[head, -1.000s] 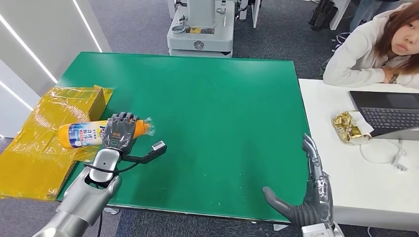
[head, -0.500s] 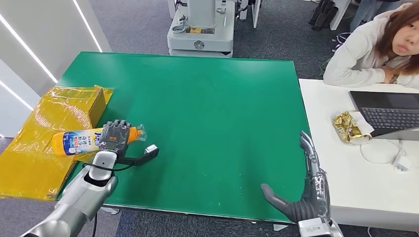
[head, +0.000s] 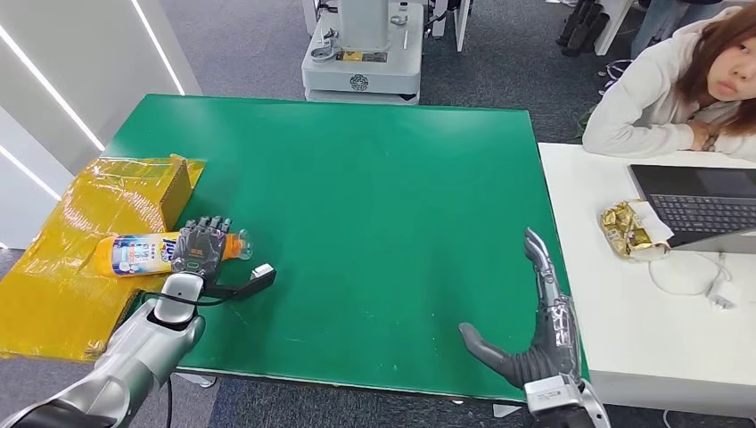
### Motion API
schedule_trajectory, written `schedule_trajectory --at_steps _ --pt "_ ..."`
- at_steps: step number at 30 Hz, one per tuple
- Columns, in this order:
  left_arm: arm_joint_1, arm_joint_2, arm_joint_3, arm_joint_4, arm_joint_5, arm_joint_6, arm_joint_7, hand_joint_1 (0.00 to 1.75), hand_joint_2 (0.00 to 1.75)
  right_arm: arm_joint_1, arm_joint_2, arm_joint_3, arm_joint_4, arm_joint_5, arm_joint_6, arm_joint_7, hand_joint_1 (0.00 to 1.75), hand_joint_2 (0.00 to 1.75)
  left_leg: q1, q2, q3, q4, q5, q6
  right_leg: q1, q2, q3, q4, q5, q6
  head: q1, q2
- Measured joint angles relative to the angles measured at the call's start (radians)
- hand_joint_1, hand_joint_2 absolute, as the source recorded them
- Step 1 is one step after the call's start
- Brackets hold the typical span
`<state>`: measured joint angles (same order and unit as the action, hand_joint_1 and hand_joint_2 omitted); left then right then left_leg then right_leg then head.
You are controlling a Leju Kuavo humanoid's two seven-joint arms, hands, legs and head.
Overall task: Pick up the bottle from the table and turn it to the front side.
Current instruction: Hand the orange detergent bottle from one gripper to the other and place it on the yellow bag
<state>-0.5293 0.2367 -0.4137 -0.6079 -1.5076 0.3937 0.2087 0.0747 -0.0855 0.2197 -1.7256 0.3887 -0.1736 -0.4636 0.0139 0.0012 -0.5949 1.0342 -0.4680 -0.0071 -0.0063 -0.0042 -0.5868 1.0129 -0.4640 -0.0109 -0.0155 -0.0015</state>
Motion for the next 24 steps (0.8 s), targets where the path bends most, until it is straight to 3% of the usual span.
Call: schedule_trajectory --at_steps 12,19,24 --pt "-0.029 -0.016 0.027 0.07 0.005 0.064 -0.047 0.0 1.75 -0.03 0.0 0.016 0.044 -0.029 -0.01 -0.011 0.0 1.75 0.0 0.0 0.002 0.0 0.001 -0.001 0.0 0.0 0.001 0.001 0.0 0.0 0.0 0.0" --pt "0.01 -0.071 0.164 0.053 0.184 0.161 -0.274 0.0 1.75 -0.039 0.0 0.022 0.068 -0.042 -0.012 -0.014 0.0 1.75 0.0 0.0 0.001 0.0 0.001 -0.001 0.0 0.0 0.001 0.001 0.0 0.0 0.0 0.0" --pt "0.11 -0.16 0.269 -0.112 0.575 0.142 -0.539 0.0 1.75 -0.04 0.0 0.024 0.082 -0.05 -0.012 -0.013 0.0 1.75 -0.001 0.0 0.0 0.0 0.0 0.0 0.0 -0.001 0.001 0.0 0.0 0.0 0.0 0.0"
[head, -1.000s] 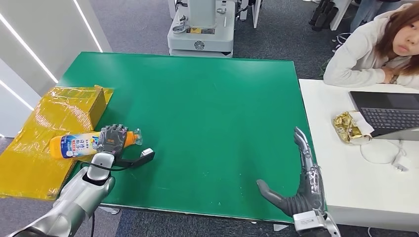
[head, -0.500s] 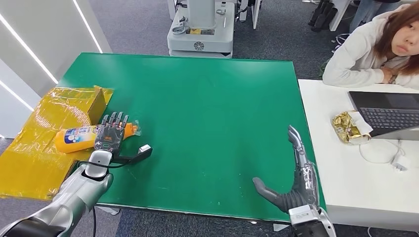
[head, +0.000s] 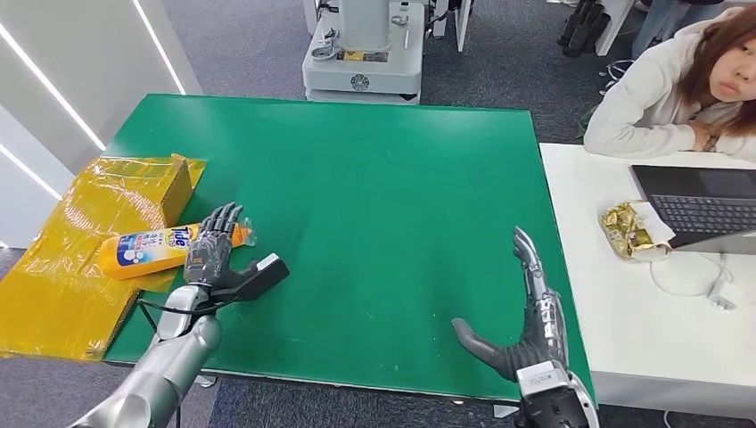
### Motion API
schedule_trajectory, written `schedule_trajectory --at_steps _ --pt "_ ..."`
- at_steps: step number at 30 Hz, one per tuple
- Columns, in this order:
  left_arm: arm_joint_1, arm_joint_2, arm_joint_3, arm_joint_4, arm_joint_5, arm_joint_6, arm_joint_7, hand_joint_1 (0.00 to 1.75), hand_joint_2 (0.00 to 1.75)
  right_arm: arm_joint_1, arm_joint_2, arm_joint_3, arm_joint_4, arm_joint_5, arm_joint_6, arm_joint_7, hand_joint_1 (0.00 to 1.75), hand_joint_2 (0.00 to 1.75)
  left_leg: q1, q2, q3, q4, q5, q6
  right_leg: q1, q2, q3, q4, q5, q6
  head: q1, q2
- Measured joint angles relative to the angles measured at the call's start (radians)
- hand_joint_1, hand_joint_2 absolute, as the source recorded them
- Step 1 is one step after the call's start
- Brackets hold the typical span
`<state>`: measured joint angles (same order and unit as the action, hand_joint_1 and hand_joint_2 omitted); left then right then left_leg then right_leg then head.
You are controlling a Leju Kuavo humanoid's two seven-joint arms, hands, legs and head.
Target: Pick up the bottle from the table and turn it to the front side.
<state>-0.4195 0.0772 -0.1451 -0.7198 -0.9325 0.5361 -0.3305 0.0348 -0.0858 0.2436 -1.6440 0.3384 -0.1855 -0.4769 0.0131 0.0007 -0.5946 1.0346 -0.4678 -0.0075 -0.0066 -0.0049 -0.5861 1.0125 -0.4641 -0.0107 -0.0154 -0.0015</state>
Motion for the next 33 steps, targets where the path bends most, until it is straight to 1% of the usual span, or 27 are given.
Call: schedule_trajectory --at_steps 2,5,8,10,14,19,23,27,33 --pt "0.037 -0.033 0.022 -0.082 0.114 -0.031 -0.053 0.0 1.75 0.0 0.0 0.0 0.004 -0.003 0.0 0.0 0.0 1.75 0.0 0.0 0.0 0.0 0.0 0.0 0.0 0.0 0.0 0.0 0.0 0.0 0.0 0.0" --pt "0.074 -0.065 0.041 -0.173 0.205 -0.074 -0.091 0.0 1.75 0.0 -0.002 0.001 0.011 -0.007 0.0 0.0 0.0 1.75 0.0 0.0 0.0 0.0 -0.001 0.001 0.0 0.0 0.0 0.0 0.0 0.0 0.0 0.0" --pt "0.115 -0.091 0.048 -0.273 0.38 -0.171 -0.152 0.0 1.75 -0.001 -0.005 0.004 0.019 -0.025 -0.002 -0.006 0.0 1.75 0.0 0.0 0.0 0.0 0.0 0.001 0.0 0.0 0.0 0.0 0.0 0.0 0.0 0.0" --pt "0.145 -0.106 0.046 -0.353 0.47 -0.219 -0.168 0.0 1.75 -0.002 -0.008 0.009 0.027 -0.039 -0.005 -0.014 0.0 1.75 0.0 0.0 0.0 0.0 0.0 0.001 0.0 0.0 0.0 0.0 0.0 0.0 0.0 0.0" --pt "0.185 -0.123 0.019 -0.479 0.583 -0.274 -0.171 0.0 1.75 -0.005 -0.013 0.021 0.041 -0.056 -0.015 -0.018 0.0 1.75 0.0 0.0 0.0 0.0 0.0 0.001 0.0 0.0 0.0 0.0 0.0 0.0 0.0 0.0" --pt "0.214 -0.124 -0.053 -0.583 0.739 -0.352 -0.176 0.0 1.75 0.005 -0.015 0.026 0.044 -0.066 -0.038 -0.018 0.0 1.75 0.0 0.0 0.0 0.0 -0.001 0.001 0.0 0.0 0.0 0.0 0.0 0.0 0.0 0.0" --pt "0.239 -0.122 -0.113 -0.643 0.81 -0.394 -0.168 0.0 1.75 0.041 -0.015 0.026 0.027 -0.073 -0.048 -0.017 0.0 1.75 0.0 0.0 0.0 0.0 -0.001 0.001 0.0 0.0 0.0 0.0 0.0 0.0 0.0 0.0" --pt "0.269 -0.119 -0.154 -0.687 0.897 -0.46 -0.135 0.0 1.75 0.077 -0.015 0.026 0.01 -0.09 -0.055 -0.017 0.0 1.75 0.0 0.0 0.0 0.0 -0.002 0.0 0.0 0.0 -0.001 0.0 0.0 0.0 0.0 0.0" --pt "0.318 -0.114 -0.195 -0.721 0.935 -0.497 -0.109 0.0 1.75 0.122 -0.015 0.026 0.006 -0.151 -0.071 -0.019 0.0 1.75 0.0 0.0 0.0 0.0 -0.002 0.0 0.0 0.0 -0.001 0.0 0.0 0.0 0.0 0.0"
